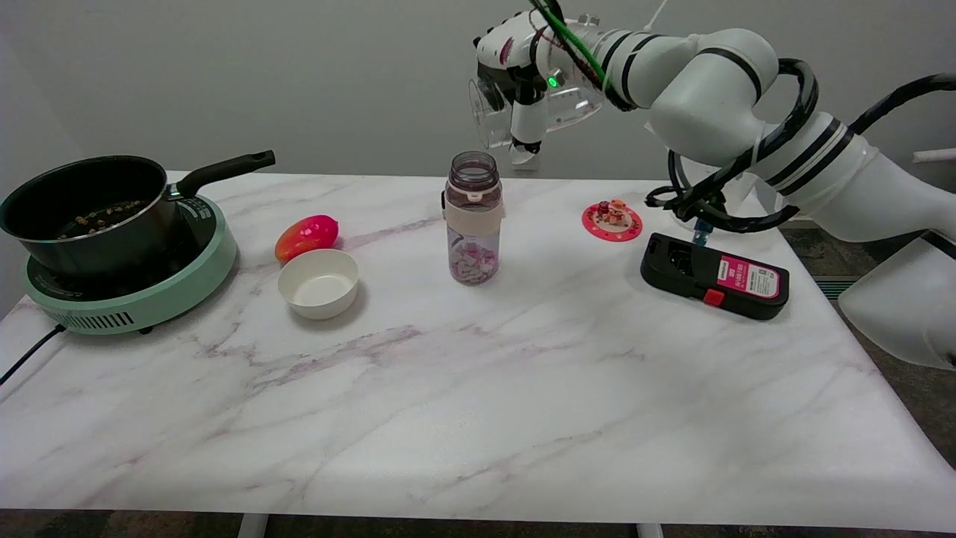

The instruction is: Place the measuring cup onto the table.

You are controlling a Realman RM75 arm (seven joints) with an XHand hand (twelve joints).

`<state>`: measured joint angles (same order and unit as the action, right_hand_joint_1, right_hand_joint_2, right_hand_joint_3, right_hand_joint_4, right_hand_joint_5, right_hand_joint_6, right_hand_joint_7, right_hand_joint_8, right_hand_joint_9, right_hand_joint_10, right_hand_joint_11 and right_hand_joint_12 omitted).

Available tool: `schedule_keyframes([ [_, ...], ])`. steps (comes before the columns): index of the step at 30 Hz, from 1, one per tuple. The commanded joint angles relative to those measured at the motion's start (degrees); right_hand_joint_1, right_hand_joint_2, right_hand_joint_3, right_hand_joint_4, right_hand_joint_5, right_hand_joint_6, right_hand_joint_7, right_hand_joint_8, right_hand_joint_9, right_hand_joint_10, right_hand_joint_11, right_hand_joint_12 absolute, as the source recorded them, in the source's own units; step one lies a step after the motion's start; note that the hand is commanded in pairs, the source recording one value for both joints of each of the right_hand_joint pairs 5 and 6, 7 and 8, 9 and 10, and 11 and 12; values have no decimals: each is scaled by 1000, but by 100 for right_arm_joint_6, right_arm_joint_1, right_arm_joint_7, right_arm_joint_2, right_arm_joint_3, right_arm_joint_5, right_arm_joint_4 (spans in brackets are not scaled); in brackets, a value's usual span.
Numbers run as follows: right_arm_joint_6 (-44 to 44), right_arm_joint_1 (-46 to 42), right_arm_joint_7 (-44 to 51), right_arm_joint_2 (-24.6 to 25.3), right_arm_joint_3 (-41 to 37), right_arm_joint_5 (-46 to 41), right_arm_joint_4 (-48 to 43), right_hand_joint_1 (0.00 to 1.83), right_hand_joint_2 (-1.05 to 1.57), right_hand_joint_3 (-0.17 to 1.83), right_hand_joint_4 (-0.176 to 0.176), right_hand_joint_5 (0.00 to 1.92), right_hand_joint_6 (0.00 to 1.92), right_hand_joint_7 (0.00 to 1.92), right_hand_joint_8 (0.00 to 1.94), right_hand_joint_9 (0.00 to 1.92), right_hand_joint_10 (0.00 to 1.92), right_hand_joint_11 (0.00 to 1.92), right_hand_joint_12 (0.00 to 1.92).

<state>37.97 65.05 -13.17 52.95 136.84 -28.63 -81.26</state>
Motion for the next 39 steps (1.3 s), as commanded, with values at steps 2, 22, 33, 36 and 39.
schedule_keyframes([
  [2,-941,-1952,-1248,-308,-2858,127,-991,1609,862,1047,0,1920,1920,1679,1679,1502,1502,1271,1271],
  [22,-2657,-5285,-4283,-377,-5010,143,-1618,1501,1174,731,0,1920,1920,1806,1806,1611,1611,1326,1326],
  [33,-3669,-6347,-5513,-233,-5104,151,-1485,1329,1475,452,0,1920,1920,1865,1865,1677,1677,1356,1356],
  [36,-3882,-6511,-5681,-167,-5006,151,-1453,1285,1536,405,0,1920,1920,1878,1878,1690,1690,1361,1361],
  [39,-4012,-6603,-5774,-82,-4863,190,-1387,1257,1571,369,0,1920,1920,1888,1888,1703,1703,1366,1366],
])
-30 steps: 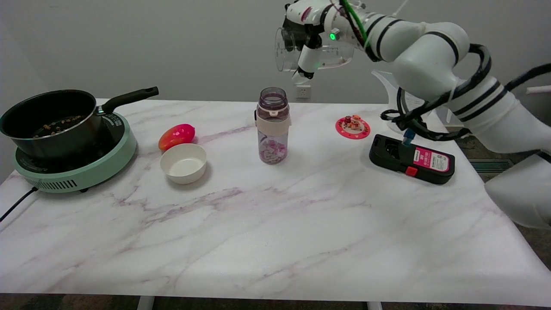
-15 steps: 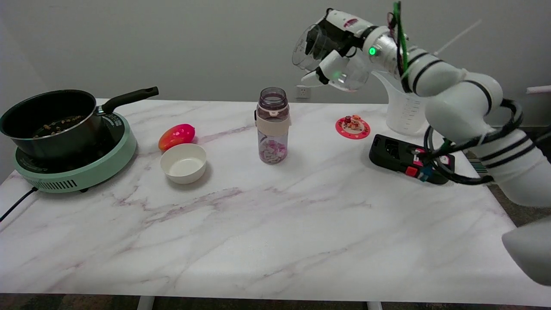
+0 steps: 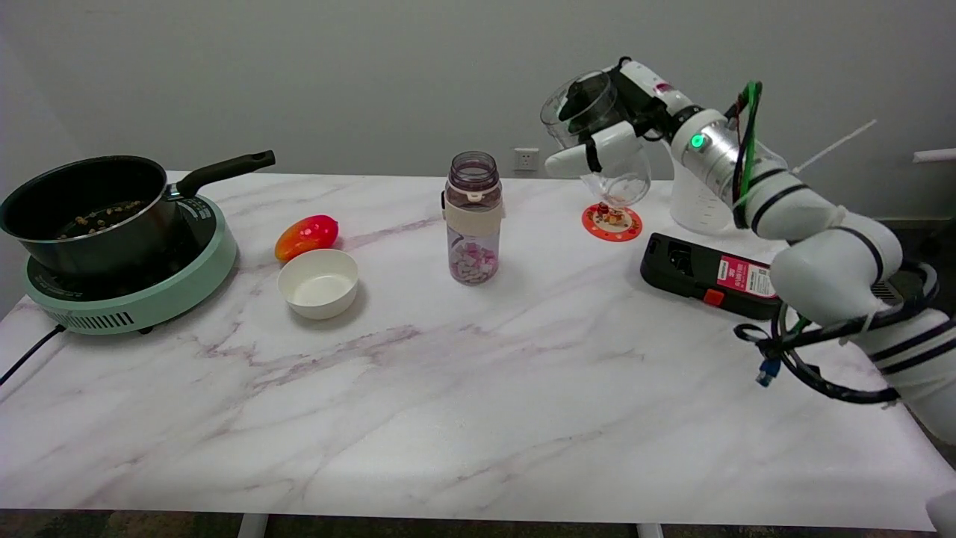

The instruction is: Place the measuring cup onto the table.

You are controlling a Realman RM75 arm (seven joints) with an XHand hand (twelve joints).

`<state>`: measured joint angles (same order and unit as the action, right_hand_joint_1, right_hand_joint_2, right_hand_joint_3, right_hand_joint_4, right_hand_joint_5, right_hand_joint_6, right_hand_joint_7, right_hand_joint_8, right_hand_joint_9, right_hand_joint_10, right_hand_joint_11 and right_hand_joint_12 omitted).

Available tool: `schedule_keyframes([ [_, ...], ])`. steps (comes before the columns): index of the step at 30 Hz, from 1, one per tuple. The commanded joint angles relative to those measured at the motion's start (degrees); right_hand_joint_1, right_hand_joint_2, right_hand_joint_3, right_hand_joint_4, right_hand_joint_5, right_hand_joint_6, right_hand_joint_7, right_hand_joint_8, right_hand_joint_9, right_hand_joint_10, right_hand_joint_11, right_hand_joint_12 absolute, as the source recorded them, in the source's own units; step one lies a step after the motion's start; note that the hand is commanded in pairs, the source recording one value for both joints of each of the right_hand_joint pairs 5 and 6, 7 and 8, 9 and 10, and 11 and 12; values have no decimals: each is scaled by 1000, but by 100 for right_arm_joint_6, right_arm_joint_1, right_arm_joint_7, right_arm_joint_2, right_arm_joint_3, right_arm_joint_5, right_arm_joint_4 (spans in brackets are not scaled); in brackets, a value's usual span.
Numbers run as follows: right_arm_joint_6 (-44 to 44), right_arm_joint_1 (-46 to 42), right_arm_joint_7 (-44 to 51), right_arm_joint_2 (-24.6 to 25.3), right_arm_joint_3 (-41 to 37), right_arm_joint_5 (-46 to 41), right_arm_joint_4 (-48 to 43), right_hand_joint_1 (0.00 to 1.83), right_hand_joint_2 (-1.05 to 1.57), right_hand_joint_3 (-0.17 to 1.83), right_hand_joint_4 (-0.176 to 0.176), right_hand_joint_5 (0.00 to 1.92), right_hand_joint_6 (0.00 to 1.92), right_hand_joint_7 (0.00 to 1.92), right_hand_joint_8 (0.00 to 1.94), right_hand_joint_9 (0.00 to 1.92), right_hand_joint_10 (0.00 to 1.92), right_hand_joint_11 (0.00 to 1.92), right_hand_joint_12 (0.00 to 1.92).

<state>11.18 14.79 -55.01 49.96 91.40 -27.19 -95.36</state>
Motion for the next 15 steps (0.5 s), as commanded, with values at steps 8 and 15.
schedule_keyframes([
  [8,-2166,-1628,-2643,820,63,900,753,1252,1571,359,0,1920,1920,1892,1892,1710,1710,1374,1374],
  [15,-2449,-1630,-4523,1205,185,2530,1302,1252,1571,355,0,1920,1920,1901,1901,1718,1718,1377,1377],
])
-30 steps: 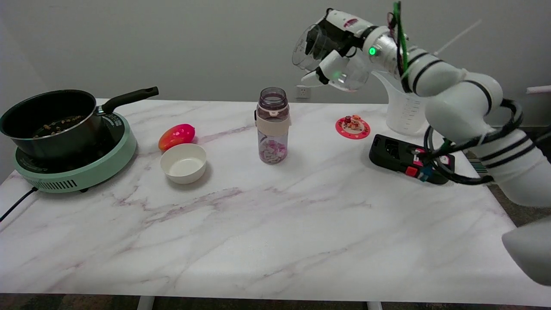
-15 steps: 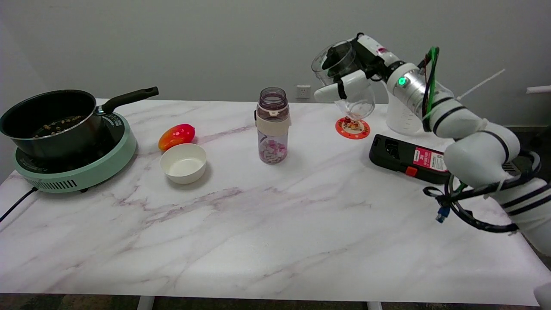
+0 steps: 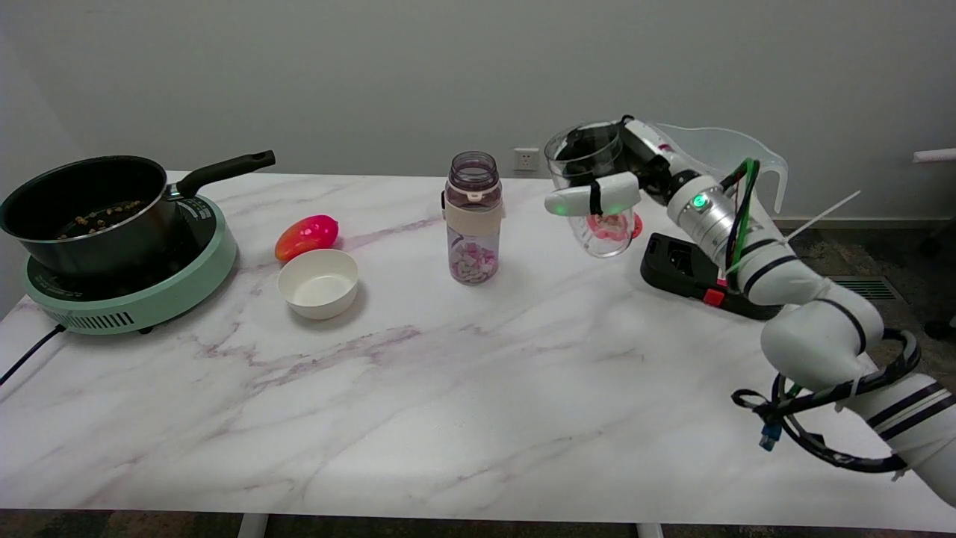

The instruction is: Place the measuring cup onto the table.

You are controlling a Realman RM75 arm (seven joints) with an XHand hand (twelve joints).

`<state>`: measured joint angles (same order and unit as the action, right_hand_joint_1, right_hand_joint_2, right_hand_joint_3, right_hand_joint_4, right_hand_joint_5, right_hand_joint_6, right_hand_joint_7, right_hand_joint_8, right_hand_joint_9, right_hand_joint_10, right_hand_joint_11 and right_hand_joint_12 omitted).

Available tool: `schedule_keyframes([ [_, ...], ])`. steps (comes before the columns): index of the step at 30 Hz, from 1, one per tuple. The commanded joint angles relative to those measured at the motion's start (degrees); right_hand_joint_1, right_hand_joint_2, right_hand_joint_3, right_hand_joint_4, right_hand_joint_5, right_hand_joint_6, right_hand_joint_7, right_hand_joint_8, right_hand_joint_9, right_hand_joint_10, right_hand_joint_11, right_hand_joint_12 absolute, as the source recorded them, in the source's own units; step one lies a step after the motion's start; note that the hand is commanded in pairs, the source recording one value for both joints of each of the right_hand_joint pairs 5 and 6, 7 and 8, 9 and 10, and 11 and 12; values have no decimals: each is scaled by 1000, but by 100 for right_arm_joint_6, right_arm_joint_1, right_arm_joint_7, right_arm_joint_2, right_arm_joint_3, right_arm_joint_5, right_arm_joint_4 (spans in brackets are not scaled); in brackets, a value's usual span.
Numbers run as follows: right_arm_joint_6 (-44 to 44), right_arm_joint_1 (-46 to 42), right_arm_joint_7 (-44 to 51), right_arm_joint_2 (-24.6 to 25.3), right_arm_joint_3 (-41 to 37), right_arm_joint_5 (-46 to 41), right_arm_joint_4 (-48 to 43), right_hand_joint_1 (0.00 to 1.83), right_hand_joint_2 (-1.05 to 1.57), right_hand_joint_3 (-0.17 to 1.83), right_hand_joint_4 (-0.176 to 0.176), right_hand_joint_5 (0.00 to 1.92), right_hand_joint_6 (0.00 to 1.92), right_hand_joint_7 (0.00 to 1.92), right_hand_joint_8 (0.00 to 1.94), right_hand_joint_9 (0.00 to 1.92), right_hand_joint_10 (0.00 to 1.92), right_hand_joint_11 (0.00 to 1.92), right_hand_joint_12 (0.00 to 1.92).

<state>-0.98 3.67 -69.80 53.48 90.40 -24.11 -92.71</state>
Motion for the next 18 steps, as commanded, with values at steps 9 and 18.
schedule_keyframes([
  [9,-2062,-424,-3586,955,141,2544,1856,1254,1571,340,0,1920,1920,1908,1908,1727,1727,1381,1381],
  [18,-3647,166,-3594,1098,314,2225,3446,1249,1571,353,0,1920,1920,1904,1904,1720,1720,1381,1381],
])
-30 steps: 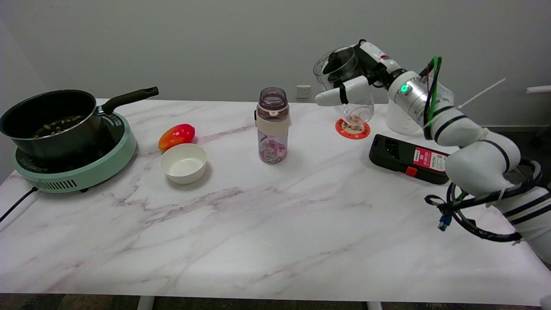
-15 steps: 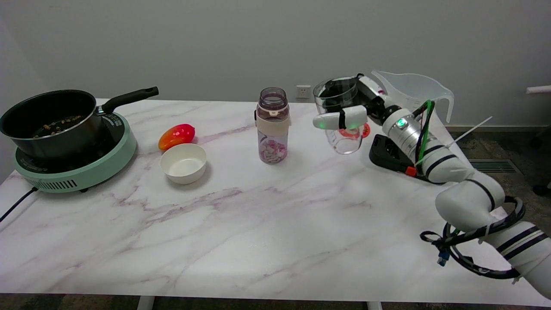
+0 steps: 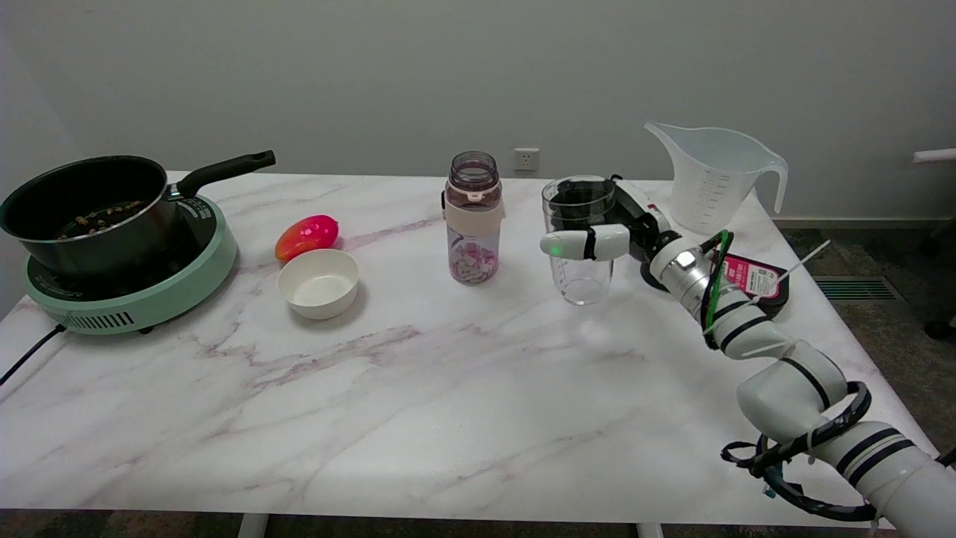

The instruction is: Place the measuring cup onto the table.

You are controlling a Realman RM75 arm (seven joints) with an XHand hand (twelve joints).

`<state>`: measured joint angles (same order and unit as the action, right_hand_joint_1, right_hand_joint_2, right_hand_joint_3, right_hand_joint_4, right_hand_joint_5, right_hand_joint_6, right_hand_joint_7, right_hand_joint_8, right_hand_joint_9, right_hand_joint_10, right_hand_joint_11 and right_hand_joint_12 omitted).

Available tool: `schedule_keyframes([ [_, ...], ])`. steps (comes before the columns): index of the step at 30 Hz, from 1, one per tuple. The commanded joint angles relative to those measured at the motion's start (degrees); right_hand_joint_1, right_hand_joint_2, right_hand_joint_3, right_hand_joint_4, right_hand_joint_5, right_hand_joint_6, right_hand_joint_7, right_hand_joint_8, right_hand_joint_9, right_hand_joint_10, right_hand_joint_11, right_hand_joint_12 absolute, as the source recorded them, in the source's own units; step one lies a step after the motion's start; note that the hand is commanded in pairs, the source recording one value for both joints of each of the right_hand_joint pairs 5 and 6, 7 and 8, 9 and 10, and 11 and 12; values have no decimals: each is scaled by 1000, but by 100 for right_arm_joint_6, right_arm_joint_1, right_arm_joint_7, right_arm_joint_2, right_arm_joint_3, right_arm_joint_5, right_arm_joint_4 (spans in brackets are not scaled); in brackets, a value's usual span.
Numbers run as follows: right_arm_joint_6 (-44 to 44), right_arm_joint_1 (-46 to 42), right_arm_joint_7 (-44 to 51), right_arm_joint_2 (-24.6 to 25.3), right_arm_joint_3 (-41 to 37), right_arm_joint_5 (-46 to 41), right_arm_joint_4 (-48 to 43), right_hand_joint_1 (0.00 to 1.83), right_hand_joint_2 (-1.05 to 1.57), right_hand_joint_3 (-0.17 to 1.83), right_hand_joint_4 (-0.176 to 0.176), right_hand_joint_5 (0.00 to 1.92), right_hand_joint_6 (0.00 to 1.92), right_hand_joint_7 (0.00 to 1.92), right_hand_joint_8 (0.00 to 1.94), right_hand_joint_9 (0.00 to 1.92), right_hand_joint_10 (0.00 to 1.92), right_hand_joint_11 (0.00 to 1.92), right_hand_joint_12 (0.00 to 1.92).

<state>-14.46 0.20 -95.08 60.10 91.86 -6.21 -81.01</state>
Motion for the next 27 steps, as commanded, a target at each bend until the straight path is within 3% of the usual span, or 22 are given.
schedule_keyframes([
  [1,-2440,612,-1066,436,249,361,2466,1250,1571,356,0,1920,1920,1900,1900,1717,1717,1380,1380],
  [13,-2703,1496,-377,596,581,-219,3480,1243,1571,364,0,1920,1920,1901,1901,1707,1707,1377,1377],
  [27,-2639,2023,1596,852,658,-896,3804,1240,1571,297,0,1920,1920,1906,1906,1742,1742,1401,1401],
])
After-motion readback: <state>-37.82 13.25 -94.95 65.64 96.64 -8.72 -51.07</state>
